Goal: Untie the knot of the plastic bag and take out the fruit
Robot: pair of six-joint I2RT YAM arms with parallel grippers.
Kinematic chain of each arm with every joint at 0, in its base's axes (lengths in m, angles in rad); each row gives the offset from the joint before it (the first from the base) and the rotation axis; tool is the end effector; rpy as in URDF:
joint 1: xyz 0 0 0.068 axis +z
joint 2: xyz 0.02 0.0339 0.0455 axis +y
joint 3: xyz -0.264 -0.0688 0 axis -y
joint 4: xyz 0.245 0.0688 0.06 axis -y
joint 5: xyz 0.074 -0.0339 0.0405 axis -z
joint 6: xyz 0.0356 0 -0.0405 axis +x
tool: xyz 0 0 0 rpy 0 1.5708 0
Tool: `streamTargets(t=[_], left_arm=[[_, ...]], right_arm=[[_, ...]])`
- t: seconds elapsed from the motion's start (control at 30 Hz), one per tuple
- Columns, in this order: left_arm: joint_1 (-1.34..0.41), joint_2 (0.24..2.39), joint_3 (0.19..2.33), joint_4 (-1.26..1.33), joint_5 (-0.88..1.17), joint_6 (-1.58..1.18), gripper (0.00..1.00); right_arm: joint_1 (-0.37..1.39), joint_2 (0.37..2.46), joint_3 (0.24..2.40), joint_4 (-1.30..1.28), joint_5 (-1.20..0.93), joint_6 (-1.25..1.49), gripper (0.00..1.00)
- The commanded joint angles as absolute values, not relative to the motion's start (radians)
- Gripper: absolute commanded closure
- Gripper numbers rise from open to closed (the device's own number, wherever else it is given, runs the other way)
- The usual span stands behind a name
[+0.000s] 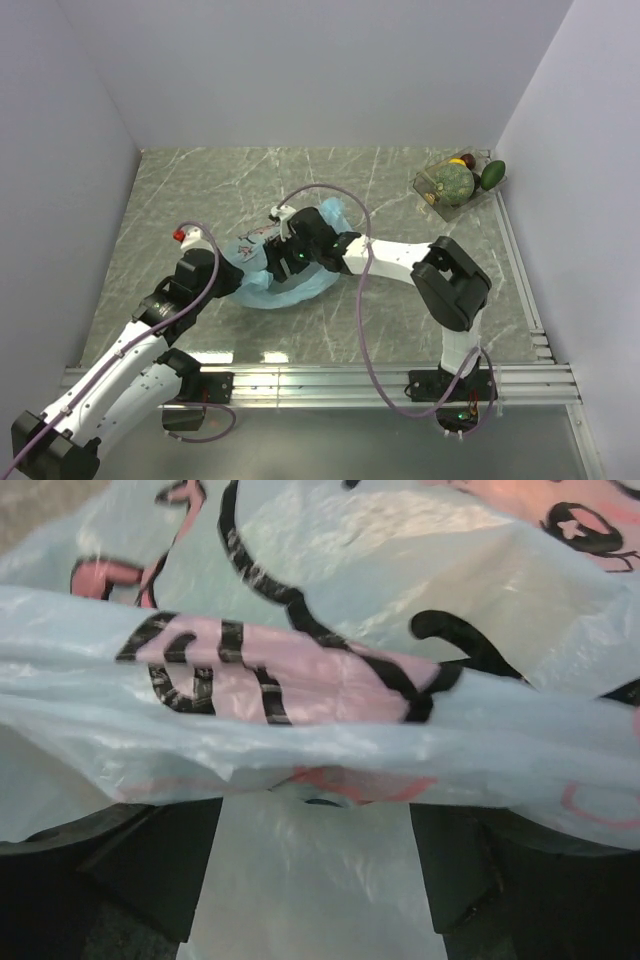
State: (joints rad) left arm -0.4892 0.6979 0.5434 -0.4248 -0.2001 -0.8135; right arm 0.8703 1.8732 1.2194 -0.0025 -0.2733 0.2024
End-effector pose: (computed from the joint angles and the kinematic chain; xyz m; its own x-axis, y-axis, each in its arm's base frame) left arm 0.1447 -0.0690 0.2451 -0.5599 -0.5087 -0.6540 -0.1357 0.8349 -0.5334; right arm 0.2604 0.3238 0.1981 -0.5610 -0.3651 -0.7430 -0.7771 0.5416 0.3206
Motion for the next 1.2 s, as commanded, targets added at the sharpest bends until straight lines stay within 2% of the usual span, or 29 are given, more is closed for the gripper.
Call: streamTargets(t=[0.0,0.23,0.43,0.73,0.77,0.83,0.87,0.93,1.0,1.17], left_arm=[[-0.485,0.686,0.537,-0.437,-0.207,-0.845,0.99],[-0.486,0.696,0.525,-0.420,-0.193,-0.848,0.99],[-0.486,0.703,0.519,-0.397,-0.186,-0.848,0.99],[-0.485,0.710,0.488,-0.342,-0.144,-0.861,0.98],[-0.485,0.712,0.491,-0.341,-0.146,-0.859,0.96],[-0.486,0.707,0.521,-0.353,-0.169,-0.861,0.73],[-0.485,0.698,0.534,-0.366,-0.204,-0.854,0.55],[-0.485,0.689,0.586,-0.380,-0.238,-0.845,0.43],[-0.480,0.690,0.627,-0.396,-0.276,-0.816,0.39],[-0.428,0.725,0.761,-0.428,-0.339,-0.764,0.40]], right_arm=[[0.885,1.905,1.284,0.138,-0.250,0.261,0.18],[0.899,1.957,1.282,0.271,-0.354,0.279,0.13],[0.908,2.045,1.370,0.242,-0.483,0.258,0.11],[0.911,2.178,1.489,0.218,-0.563,0.287,0.11],[0.911,2.178,1.486,0.219,-0.561,0.285,0.11],[0.913,2.155,1.462,0.241,-0.546,0.281,0.11],[0.913,2.132,1.436,0.245,-0.540,0.273,0.11],[0.913,2.117,1.421,0.247,-0.528,0.268,0.11],[0.911,2.100,1.407,0.248,-0.520,0.262,0.11],[0.911,2.097,1.394,0.256,-0.523,0.262,0.11]])
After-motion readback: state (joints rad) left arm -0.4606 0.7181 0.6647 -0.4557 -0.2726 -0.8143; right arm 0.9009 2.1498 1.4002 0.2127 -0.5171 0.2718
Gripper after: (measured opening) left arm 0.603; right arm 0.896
